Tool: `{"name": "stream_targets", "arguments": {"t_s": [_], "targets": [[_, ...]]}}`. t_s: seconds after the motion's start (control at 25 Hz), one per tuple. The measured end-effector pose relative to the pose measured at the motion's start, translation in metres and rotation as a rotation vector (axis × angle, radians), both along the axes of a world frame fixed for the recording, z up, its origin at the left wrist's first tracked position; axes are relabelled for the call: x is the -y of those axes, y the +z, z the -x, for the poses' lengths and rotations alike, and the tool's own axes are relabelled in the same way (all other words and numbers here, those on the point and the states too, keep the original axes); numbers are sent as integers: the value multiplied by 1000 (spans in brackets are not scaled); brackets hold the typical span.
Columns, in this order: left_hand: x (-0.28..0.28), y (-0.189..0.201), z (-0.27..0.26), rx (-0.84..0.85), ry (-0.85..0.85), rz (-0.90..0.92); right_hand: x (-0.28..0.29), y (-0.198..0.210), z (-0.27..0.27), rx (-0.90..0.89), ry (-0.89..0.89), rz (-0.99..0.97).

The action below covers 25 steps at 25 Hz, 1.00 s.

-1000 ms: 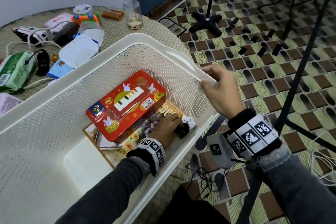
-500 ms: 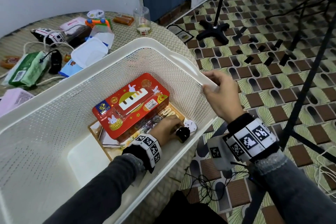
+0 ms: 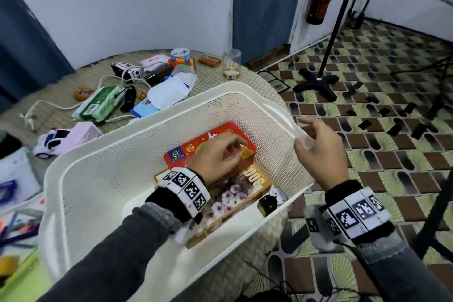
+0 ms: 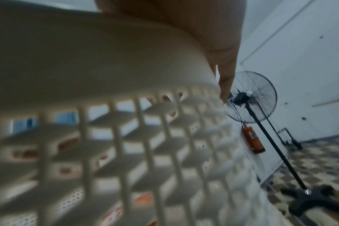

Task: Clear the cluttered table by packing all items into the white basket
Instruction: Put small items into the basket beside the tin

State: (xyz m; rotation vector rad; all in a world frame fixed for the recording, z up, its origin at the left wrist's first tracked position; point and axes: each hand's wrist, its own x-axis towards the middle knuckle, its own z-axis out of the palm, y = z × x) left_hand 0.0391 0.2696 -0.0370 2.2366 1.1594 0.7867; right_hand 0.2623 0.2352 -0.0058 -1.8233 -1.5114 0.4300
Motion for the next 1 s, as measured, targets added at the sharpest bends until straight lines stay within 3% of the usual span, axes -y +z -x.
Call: {"name": "stream_targets", "arguments": {"t_s": [0.2,0.48,0.72,1.0], "targets": [[13,79,59,89,118,-115,15,34,32,38,110,16],[89,145,170,151,254,-165,63,93,148,-244,351,-66],[180,125,276,188,458,-86,113,92,283,-409,601,-55],[259,51,370,308,751,72,163,31,401,-487,825,88]]}}
